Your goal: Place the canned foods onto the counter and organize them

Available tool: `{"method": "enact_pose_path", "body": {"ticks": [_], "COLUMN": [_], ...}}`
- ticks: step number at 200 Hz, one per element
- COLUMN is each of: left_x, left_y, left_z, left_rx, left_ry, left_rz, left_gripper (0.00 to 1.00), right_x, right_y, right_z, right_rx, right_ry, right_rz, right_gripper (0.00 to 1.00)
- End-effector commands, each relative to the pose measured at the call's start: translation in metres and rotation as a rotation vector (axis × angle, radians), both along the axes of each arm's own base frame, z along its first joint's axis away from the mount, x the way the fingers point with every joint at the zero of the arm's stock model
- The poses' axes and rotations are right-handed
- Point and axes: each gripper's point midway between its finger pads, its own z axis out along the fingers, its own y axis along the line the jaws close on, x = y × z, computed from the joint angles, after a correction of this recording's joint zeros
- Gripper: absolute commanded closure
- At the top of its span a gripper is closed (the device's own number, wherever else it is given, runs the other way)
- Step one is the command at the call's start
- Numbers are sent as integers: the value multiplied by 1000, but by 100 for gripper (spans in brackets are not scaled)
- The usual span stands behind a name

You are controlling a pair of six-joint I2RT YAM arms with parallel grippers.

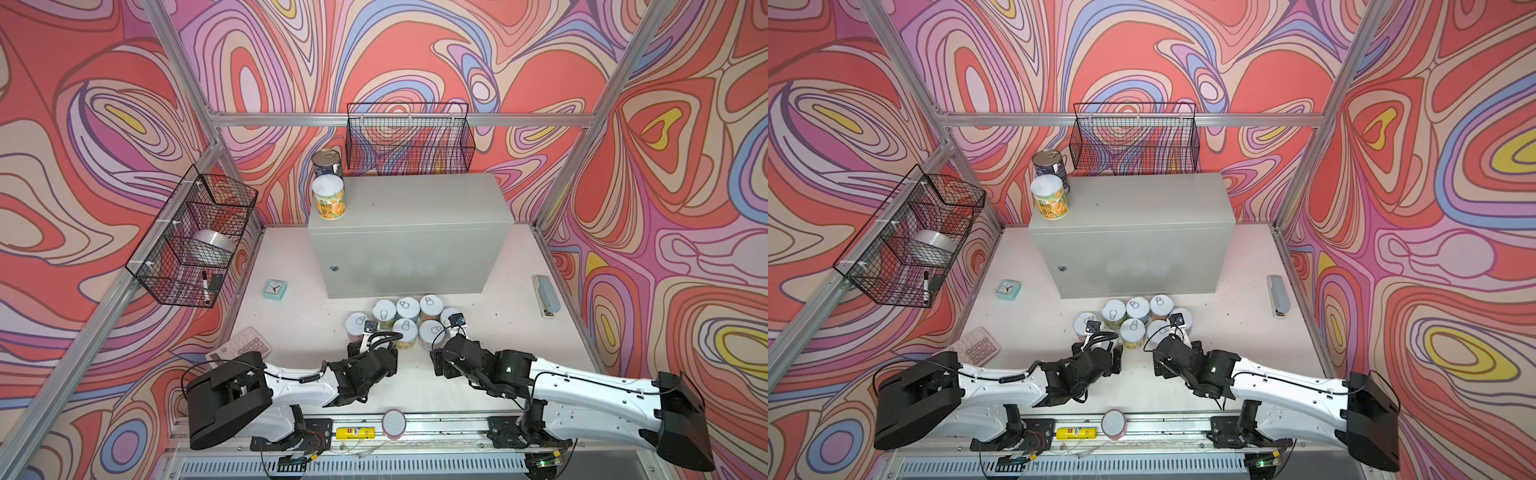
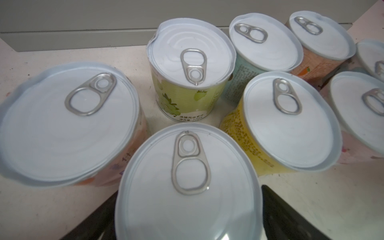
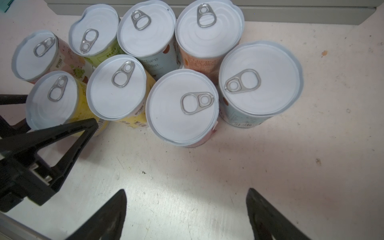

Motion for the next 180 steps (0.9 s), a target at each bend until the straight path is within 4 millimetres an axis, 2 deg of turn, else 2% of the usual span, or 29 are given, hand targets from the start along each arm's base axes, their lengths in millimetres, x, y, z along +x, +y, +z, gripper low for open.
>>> {"method": "enact_pose_path", "body": {"ticks": [1,24,180], "left_x": [9,13,27], "left_y": [3,12,6], "left_z": [2,-3,-12], "left_rx": [-12,-1,33], "left_ry": [-10,3,21], "left_rz": [59,111,169], "left_gripper": [2,0,0], "right_x": [3,2,1], "right_y": [1,-3,-11], "right_z": [2,1,1], "right_rx": [-8,-15,-21], "right_ry": [-25,-25,-50], "right_rz": [1,-4,-4], "right_gripper": [7,7,6]}}
